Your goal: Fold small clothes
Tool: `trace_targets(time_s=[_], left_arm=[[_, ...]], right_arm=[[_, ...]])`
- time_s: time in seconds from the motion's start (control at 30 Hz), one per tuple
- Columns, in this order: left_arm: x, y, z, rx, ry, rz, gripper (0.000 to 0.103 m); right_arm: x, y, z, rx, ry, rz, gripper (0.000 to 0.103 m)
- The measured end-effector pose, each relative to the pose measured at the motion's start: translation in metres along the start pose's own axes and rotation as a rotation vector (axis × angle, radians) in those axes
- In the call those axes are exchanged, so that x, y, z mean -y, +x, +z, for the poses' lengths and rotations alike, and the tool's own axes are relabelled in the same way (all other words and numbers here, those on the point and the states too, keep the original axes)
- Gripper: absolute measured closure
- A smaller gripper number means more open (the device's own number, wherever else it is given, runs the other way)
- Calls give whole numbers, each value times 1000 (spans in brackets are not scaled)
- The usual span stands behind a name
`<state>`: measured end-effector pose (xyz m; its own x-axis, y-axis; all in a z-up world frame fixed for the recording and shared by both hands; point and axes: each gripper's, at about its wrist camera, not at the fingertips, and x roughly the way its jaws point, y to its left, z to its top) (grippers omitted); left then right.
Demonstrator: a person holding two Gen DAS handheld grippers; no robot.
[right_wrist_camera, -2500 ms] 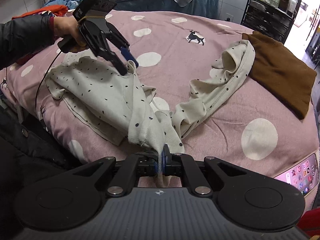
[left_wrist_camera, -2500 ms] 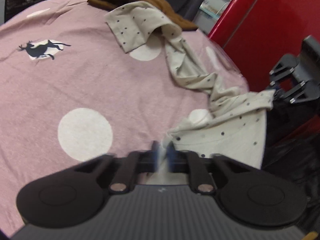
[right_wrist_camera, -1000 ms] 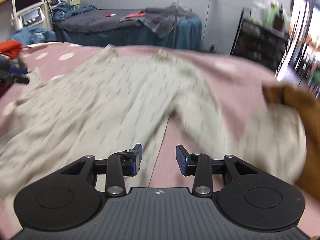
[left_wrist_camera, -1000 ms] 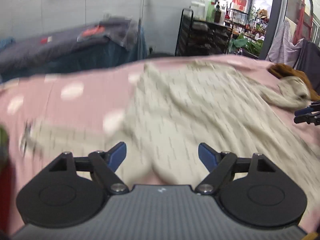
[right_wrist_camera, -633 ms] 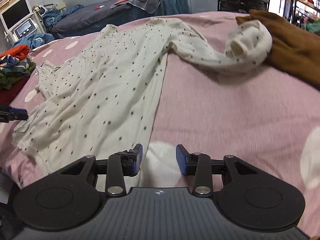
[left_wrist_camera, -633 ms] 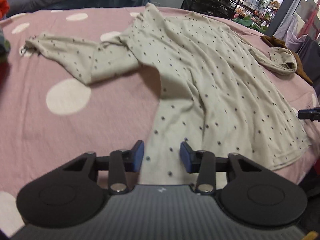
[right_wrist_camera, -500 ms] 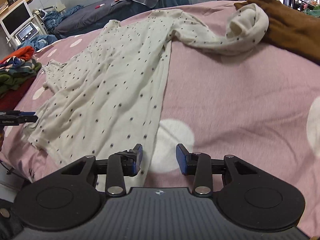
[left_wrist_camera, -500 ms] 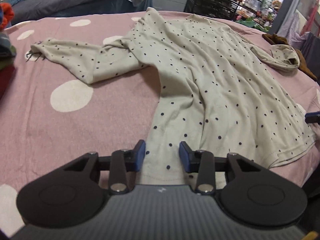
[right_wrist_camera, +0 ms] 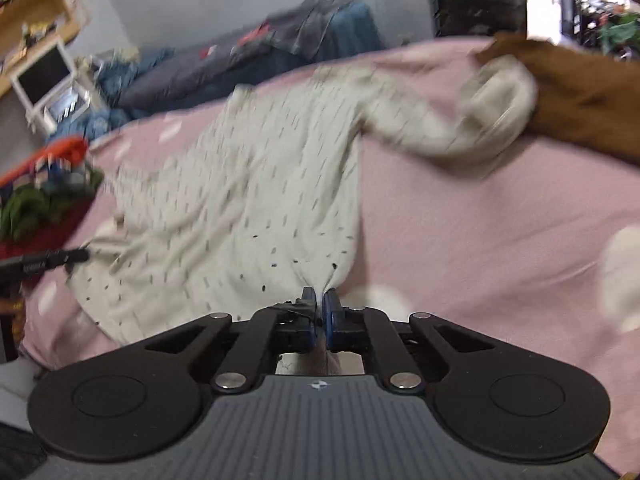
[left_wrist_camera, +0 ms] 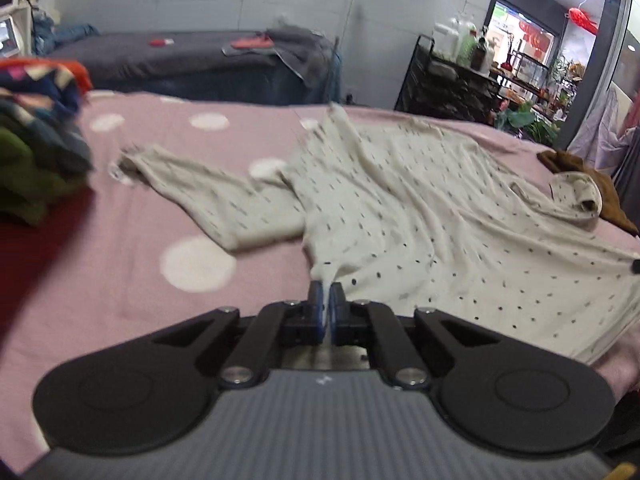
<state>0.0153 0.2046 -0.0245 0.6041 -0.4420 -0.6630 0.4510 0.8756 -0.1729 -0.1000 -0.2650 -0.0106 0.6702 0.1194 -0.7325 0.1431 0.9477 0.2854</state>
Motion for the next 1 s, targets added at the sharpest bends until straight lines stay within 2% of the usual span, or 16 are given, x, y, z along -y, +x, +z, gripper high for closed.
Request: trace_targets(time_s=[0.07, 0.17, 0.27, 0.33, 0.43, 0.47, 0.53, 0.57, 0.6, 0.63, 0.67, 0.77, 0.87, 0.93, 1.0], left_arm=[[-12, -11, -1, -33, -23, 25, 100], [-20, -10, -18, -101, -65, 33, 100], [-11, 6, -46, -210, -17, 64, 100], [-11, 15, -64, -253, -45, 69, 100], [-18, 13, -70, -234, -98, 60, 98], [-22, 12, -68, -239, -112, 62, 97], [-27, 9, -59, -256, -123, 79, 85], [-29, 6, -53, -248, -127, 103, 78], [-31, 2, -47, -226, -126, 129, 64], [-32, -3, -41, -197, -121, 155, 50], [-32, -7, -34, -168, -118, 177, 45], [-20, -10, -14, -114, -86, 187, 40], [17, 4, 7, -85, 46, 158, 34], [49, 19, 21, -55, 110, 96, 27], [79, 33, 34, -27, 133, 9, 22]], right_arm=[[9, -29, 12, 8, -1, 6, 96], [14, -41, 7, -43, 8, 52, 96], [3, -18, -16, -139, -45, 12, 96], [2, 0, -32, -181, -43, -5, 96], [5, 23, -53, -256, -52, -69, 96], [6, 23, -56, -239, -52, -69, 97], [5, 20, -55, -230, -73, -73, 95], [5, 18, -54, -232, -77, -79, 89], [5, 17, -52, -240, -87, -81, 75], [5, 14, -50, -240, -97, -90, 67], [5, 10, -45, -227, -103, -105, 55], [9, -7, -27, -123, -138, -160, 55], [20, -19, 9, 15, -154, -224, 55], [34, -17, 42, 90, -145, -269, 55], [50, -7, 79, 159, -165, -314, 55]])
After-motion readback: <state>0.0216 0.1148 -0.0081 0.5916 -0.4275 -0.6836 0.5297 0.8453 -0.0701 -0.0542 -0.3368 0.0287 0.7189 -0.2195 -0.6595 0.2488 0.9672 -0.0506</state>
